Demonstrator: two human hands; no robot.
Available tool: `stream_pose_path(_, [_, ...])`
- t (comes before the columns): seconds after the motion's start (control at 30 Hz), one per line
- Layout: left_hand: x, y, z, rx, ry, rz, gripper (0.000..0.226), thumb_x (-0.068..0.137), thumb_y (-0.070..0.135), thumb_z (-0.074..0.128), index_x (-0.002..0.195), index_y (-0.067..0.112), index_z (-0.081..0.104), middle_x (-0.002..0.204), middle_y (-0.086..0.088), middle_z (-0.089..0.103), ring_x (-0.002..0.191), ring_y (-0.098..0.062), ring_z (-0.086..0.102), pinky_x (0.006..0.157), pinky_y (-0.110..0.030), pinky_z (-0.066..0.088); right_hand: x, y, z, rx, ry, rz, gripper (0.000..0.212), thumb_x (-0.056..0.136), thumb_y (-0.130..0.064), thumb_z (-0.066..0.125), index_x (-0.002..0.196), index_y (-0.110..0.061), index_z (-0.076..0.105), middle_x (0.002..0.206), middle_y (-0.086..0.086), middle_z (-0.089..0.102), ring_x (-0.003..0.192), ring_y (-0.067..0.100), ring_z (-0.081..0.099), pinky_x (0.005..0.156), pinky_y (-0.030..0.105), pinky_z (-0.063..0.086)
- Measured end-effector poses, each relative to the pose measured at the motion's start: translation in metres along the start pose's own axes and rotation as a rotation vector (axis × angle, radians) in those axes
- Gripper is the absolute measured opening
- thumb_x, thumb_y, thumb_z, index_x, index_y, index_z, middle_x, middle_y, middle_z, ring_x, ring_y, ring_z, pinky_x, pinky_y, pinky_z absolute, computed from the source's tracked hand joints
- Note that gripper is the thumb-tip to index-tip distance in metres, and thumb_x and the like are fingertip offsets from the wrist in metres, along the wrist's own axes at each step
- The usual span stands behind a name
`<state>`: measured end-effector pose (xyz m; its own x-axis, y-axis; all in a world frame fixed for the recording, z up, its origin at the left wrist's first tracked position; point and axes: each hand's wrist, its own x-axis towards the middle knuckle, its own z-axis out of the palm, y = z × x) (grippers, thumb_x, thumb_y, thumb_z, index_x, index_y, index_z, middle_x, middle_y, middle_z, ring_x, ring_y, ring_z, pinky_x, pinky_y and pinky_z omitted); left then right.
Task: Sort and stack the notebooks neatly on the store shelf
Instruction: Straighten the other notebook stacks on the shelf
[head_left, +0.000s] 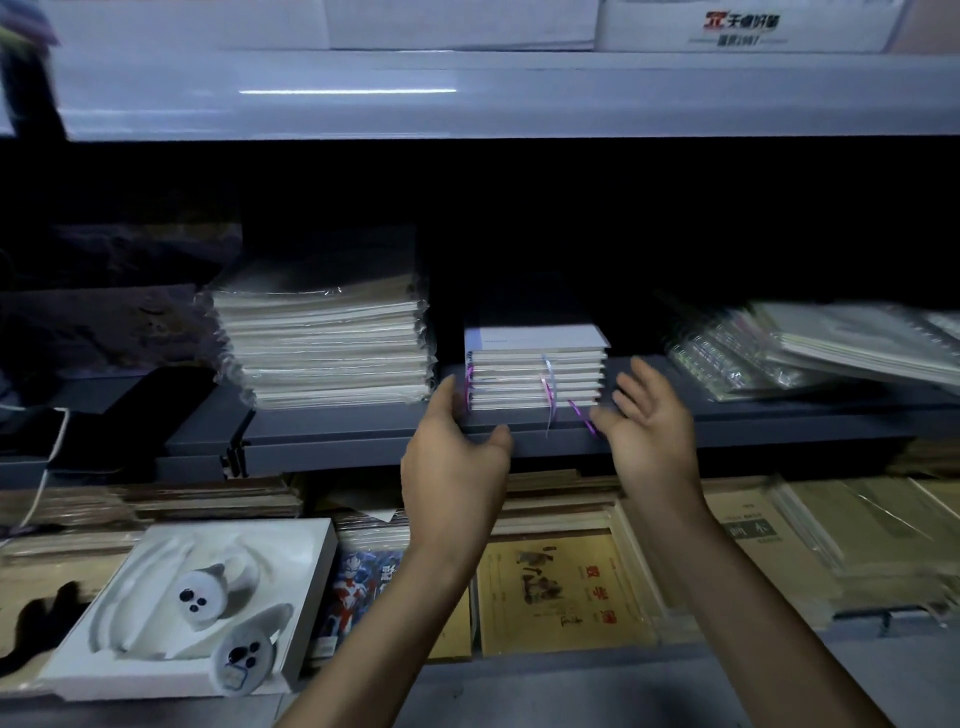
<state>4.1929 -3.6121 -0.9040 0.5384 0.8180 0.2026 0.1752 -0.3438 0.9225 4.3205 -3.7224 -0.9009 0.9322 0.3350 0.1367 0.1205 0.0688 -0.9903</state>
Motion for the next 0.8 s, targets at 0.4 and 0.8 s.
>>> stream_pose_path(0.4, [0.0, 0.002, 0.006, -0.44, -0.105, -0.207, 0.076, 0.078, 0.022, 0.076, 0.15, 0.023, 0.053, 0.126, 0.013, 0.065, 0.116, -0.013, 0.063, 0.108, -0.042, 0.053, -0.005, -0.006, 0.004, 0.054, -0.031, 0.09, 0.048, 0.096, 0.001, 0.059, 0.141, -0.015, 0.058, 0.116, -0.012, 0.067, 0.062, 0.007, 0.063, 0.047, 0.021, 0.045])
stream_pose_path(0.8, [0.003, -0.003, 0.02, -0.531, -0.102, -0.207, 0.077, 0.086, -0.003, 0.074, 0.152, 0.027, 0.052, 0.12, 0.014, 0.073, 0.103, -0.014, 0.073, 0.091, -0.035, 0.062, -0.002, -0.008, 0.009, 0.102, -0.069, 0.106, 0.052, 0.093, 0.005, 0.056, 0.142, -0.015, 0.058, 0.113, -0.014, 0.064, 0.072, 0.001, 0.072, 0.057, 0.026, 0.057])
